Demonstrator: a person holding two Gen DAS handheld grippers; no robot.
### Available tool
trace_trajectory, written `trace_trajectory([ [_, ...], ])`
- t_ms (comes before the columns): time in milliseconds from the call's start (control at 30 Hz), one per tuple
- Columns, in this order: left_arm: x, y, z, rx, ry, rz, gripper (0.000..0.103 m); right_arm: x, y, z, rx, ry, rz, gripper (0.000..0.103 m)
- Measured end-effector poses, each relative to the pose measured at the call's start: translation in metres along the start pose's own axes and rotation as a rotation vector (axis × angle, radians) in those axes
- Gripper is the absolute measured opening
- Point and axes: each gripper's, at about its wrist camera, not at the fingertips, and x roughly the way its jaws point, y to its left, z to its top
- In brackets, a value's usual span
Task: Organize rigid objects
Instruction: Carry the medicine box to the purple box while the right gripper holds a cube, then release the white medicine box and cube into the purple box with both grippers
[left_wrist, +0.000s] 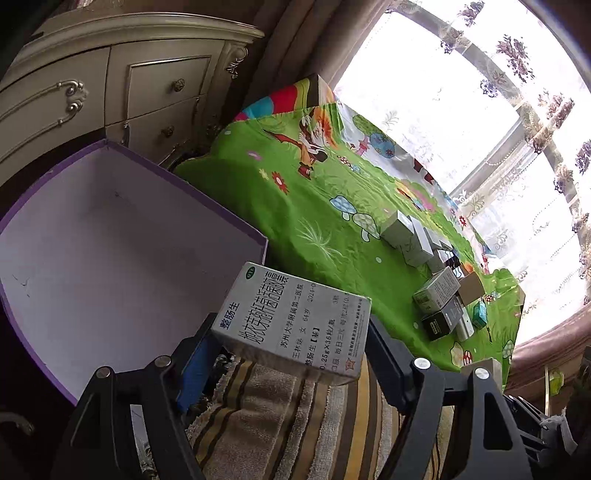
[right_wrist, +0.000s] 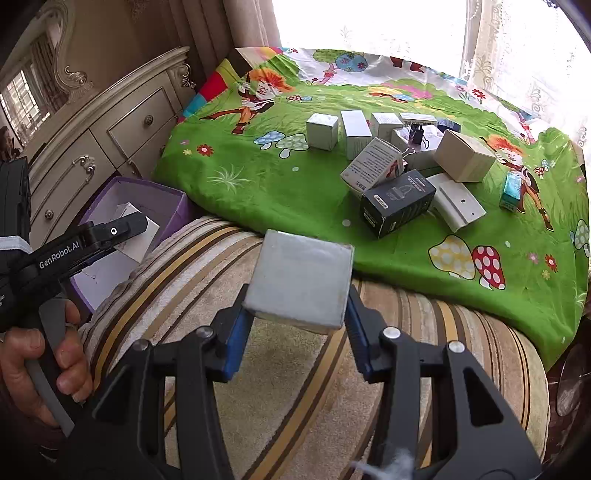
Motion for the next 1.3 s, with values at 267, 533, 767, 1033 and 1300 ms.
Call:
trace_trajectory([
  [267,-0.003,0.075,0.013,-0.268,0.001,0.105,0.076,0.02,0.096,0.029,-0.216,0.025,0.125,0.052],
  [533,-0.004,0.109,0.007,-0.422,-0.005,0.152,0.076,0.06,0.157,0.047,-0.341,0.077,0.21,0.052],
  [767,-0.002,0.13,0.001,-0.536,-0.026,0.183,0.079,0.101,0.183,0.053,-0.38,0.141,0.239,0.052],
  [1033,0.009,0.136,-0.003,-0.565,-0.026,0.185,0.084,0.128,0.191,0.048,-0.396,0.21,0.256,0.052],
  [1300,0.006,0.134,-0.003,-0.526,-0.024,0.212,0.084,0.134,0.196,0.041,-0.398,0.233,0.265,0.08],
])
